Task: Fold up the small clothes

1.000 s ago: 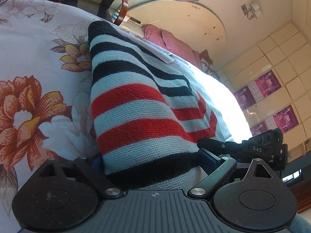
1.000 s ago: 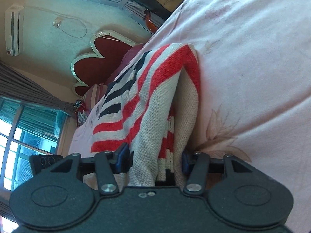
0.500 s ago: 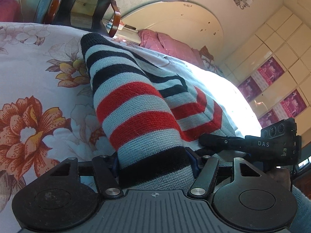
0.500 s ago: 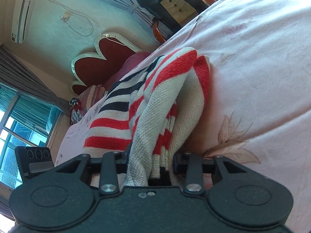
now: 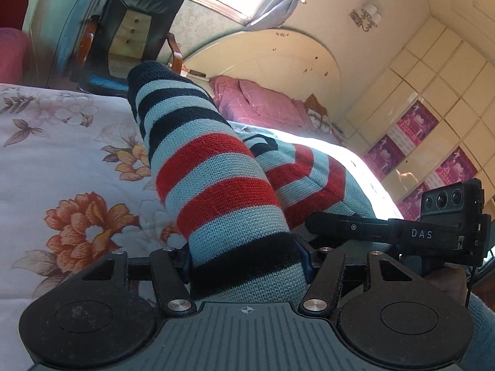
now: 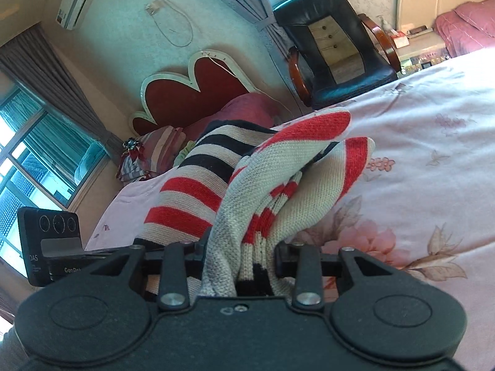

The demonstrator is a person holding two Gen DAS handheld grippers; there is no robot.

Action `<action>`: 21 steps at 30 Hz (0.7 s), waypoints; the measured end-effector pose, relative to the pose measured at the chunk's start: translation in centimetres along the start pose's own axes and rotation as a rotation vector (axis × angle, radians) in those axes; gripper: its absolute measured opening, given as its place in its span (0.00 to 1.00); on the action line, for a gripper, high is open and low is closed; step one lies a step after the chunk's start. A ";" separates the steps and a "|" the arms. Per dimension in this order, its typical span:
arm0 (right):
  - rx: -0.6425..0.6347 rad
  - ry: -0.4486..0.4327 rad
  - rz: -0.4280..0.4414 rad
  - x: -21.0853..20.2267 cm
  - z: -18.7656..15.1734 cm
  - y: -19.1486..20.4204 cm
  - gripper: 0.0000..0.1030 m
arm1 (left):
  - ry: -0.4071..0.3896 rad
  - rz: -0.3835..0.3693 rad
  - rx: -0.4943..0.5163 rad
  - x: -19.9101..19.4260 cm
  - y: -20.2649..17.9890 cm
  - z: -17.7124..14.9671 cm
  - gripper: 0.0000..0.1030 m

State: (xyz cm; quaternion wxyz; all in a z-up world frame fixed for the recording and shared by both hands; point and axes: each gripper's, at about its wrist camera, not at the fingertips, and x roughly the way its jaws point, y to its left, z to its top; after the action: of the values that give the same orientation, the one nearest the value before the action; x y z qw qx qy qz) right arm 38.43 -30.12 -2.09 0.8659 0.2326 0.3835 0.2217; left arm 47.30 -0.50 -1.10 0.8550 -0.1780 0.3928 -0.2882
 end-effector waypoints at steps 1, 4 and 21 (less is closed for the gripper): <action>-0.009 0.000 0.002 0.3 -0.1 0.9 0.33 | -0.005 0.010 0.001 -1.1 0.4 -0.1 0.58; -0.033 0.002 0.011 1.8 -0.9 3.6 0.33 | -0.014 0.042 -0.001 -4.2 2.2 -0.7 0.58; -0.076 0.106 0.119 16.1 -7.4 14.9 0.33 | -0.105 0.104 -0.171 -15.4 19.6 -9.2 0.58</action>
State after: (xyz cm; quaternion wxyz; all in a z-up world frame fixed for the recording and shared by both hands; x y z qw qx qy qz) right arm 39.46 -7.51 -7.03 0.8378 0.2100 0.4058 0.2990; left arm 39.02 23.66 -8.54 0.8700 -0.2442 0.3794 -0.1990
